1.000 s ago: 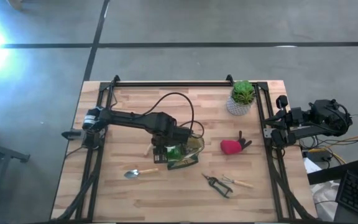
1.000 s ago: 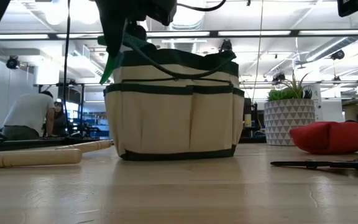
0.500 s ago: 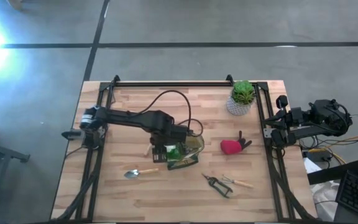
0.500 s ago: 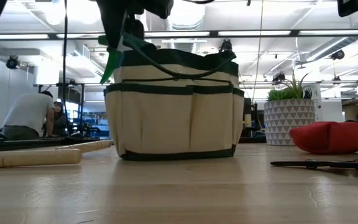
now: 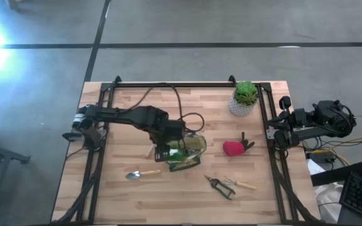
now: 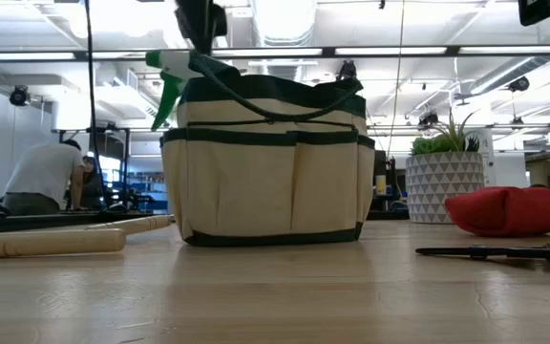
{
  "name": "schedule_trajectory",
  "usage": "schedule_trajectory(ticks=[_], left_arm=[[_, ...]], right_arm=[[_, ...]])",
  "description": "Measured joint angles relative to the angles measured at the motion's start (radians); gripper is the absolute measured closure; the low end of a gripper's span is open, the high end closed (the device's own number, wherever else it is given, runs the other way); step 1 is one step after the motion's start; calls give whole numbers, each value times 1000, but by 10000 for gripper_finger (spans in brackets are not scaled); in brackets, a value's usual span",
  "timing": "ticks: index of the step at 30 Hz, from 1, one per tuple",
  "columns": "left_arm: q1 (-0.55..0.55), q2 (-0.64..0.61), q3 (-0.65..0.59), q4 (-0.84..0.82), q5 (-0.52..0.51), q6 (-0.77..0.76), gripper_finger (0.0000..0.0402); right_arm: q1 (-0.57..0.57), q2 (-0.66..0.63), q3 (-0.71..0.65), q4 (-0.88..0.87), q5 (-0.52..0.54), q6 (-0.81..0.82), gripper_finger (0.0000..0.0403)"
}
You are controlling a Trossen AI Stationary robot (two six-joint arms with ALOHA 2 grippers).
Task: Pick & Place Garden tools in Gardening bag
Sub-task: Put the green spray bottle into the green gardening bag, then put the red glove into the green gardening bag
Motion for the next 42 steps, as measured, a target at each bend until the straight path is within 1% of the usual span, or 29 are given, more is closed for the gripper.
schedule_trajectory(ticks=[2, 8, 10, 12, 15, 18, 22, 31, 35, 38, 42], left_arm=[[-4, -34, 0, 46, -46, 18, 214], [-31, -142, -1, 213, -232, 113, 214], [-42, -179, -17, 275, -273, 152, 215], [-48, -222, -54, 347, -291, 187, 215], [-48, -295, -155, 468, -292, 231, 215], [-46, -373, -286, 573, -293, 251, 215], [-45, -487, -468, 708, -322, 253, 215], [-45, -764, -812, 999, -325, 251, 215], [-45, -874, -969, 1137, -358, 248, 215], [-45, -939, -1064, 1207, -407, 242, 215], [-45, -1009, -1158, 1237, -444, 203, 215]], right_arm=[[0, 0, 0, 0, 0, 0, 394], [0, 0, 0, 0, 0, 0, 394], [0, 0, 0, 0, 0, 0, 394], [0, 0, 0, 0, 0, 0, 394], [0, 0, 0, 0, 0, 0, 394], [0, 0, 0, 0, 0, 0, 394], [0, 0, 0, 0, 0, 0, 394], [0, 0, 0, 0, 0, 0, 394], [0, 0, 0, 0, 0, 0, 394], [0, 0, 0, 0, 0, 0, 394], [0, 0, 0, 0, 0, 0, 394]])
